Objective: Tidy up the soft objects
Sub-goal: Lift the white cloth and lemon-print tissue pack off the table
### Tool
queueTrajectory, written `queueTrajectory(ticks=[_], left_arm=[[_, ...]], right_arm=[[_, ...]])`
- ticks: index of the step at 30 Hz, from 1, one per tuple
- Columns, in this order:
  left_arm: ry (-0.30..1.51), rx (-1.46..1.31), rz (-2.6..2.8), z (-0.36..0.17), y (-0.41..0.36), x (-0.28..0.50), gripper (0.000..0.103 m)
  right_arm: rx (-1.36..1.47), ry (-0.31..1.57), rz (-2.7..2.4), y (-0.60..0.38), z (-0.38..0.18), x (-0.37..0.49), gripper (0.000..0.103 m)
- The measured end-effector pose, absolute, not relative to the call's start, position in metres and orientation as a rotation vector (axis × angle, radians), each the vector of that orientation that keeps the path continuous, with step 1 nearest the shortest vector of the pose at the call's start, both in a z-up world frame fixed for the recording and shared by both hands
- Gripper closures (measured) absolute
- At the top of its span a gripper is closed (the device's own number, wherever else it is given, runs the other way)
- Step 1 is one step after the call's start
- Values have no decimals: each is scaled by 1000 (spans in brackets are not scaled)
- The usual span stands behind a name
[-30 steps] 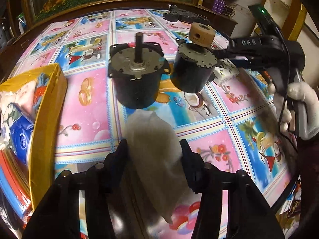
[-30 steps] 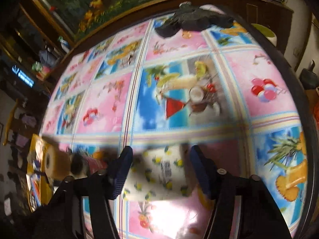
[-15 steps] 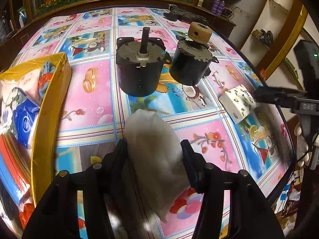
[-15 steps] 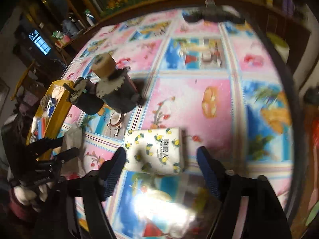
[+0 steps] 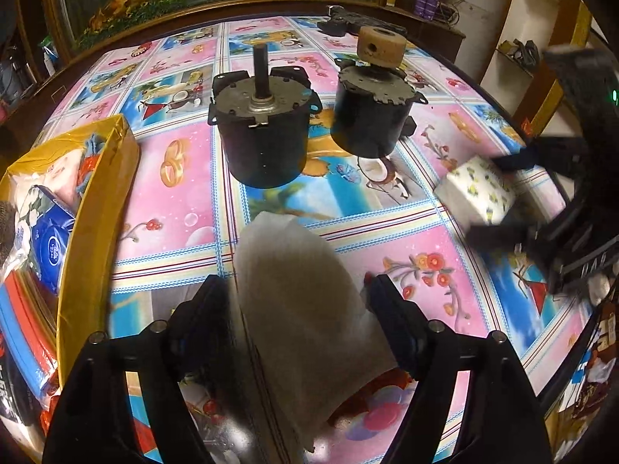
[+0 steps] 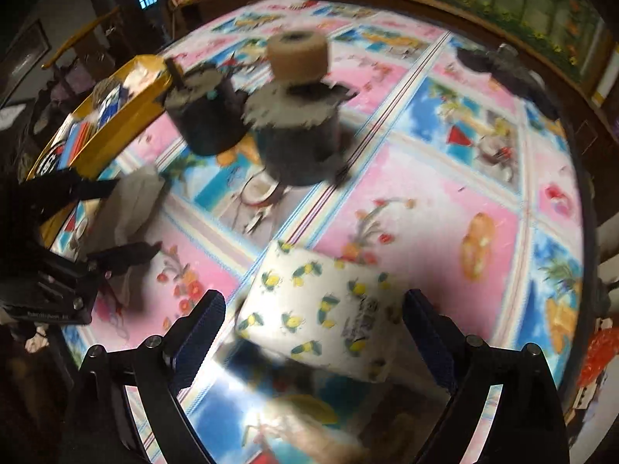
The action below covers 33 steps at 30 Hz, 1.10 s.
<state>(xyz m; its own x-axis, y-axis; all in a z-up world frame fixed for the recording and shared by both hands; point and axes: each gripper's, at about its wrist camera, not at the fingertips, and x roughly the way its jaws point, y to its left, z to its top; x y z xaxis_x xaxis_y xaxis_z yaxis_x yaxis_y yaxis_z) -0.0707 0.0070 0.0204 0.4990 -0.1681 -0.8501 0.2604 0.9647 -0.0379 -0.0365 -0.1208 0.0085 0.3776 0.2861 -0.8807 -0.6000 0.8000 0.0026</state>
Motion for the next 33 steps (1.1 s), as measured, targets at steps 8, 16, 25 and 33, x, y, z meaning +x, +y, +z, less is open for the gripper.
queueTrajectory(ticks=[8,16,25,33], left_arm=[[1040,-22,-244,25,36,-72,37],[1025,93,-173,18,16,-68,19],[987,104,-234,24,19,-77,69],[973,77,-277,32,21,-93,79]], right_arm=[[-385,1068,552,-99,-7,-73,10],[-280,998,467,-103,-1,-58,10],[-335,982,494,-85,-14,-52,10],[-271,983,496,-88,-11,-65,15]])
